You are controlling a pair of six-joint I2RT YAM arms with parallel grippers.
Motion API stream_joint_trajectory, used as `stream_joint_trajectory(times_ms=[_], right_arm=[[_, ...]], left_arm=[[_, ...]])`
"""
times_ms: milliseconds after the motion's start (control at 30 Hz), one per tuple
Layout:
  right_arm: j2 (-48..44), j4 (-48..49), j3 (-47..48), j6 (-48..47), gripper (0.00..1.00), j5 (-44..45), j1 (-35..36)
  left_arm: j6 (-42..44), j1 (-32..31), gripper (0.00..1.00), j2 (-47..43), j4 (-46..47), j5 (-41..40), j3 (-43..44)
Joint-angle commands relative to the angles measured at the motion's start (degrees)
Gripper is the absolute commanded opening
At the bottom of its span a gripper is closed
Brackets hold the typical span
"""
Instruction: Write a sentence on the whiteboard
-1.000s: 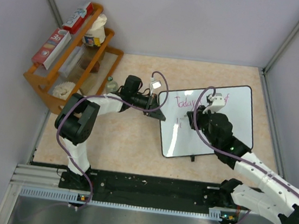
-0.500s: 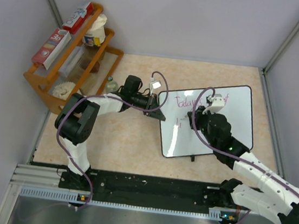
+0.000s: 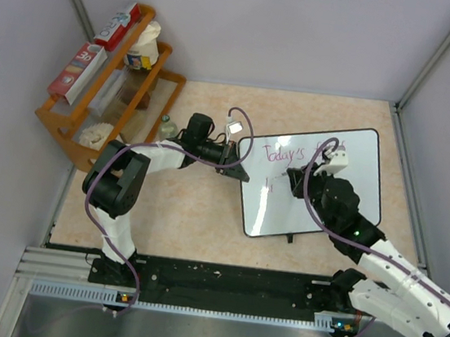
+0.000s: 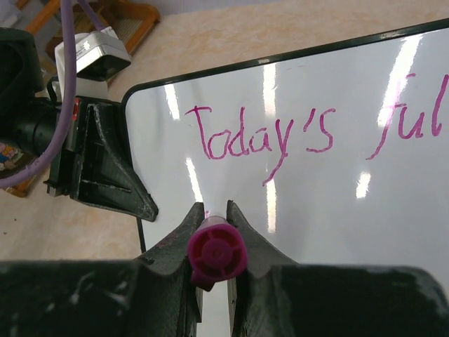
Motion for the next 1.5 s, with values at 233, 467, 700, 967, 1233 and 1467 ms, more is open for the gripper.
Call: stream_joint_trajectory(times_ms=[233,467,700,967,1233,1467], right_arm=[[-1.0,-1.5,-1.7,1.3,0.0,2.6,0.3],[0.5,-1.4,-2.2,1.4,0.0,3.7,0.4],[1.2,-0.6,-2.7,1.7,0.0,2.8,0.4],[1.4,-1.4,-3.7,1.3,0.0,0.4,0.4],[0.4,-3.9,-5.0,1.3,0.0,-0.4,0.4],[-0.7,-4.6,-5.7,1.3,0.0,0.3,0.4]], left_arm=[[6.2,-1.4,0.0,-0.9,-3.7,1.0,-1.6],[6.1,-1.4,0.0,-0.9,-3.5,1.1,-1.7],[6.1,-1.4,0.0,-0.8,-3.5,1.1,-1.6],[6.1,-1.4,0.0,-0.9,-3.6,1.1,-1.7],[6.0,-1.4,0.0,-0.9,-3.6,1.1,-1.7],[6.0,-1.4,0.0,-0.9,-3.5,1.1,-1.6]])
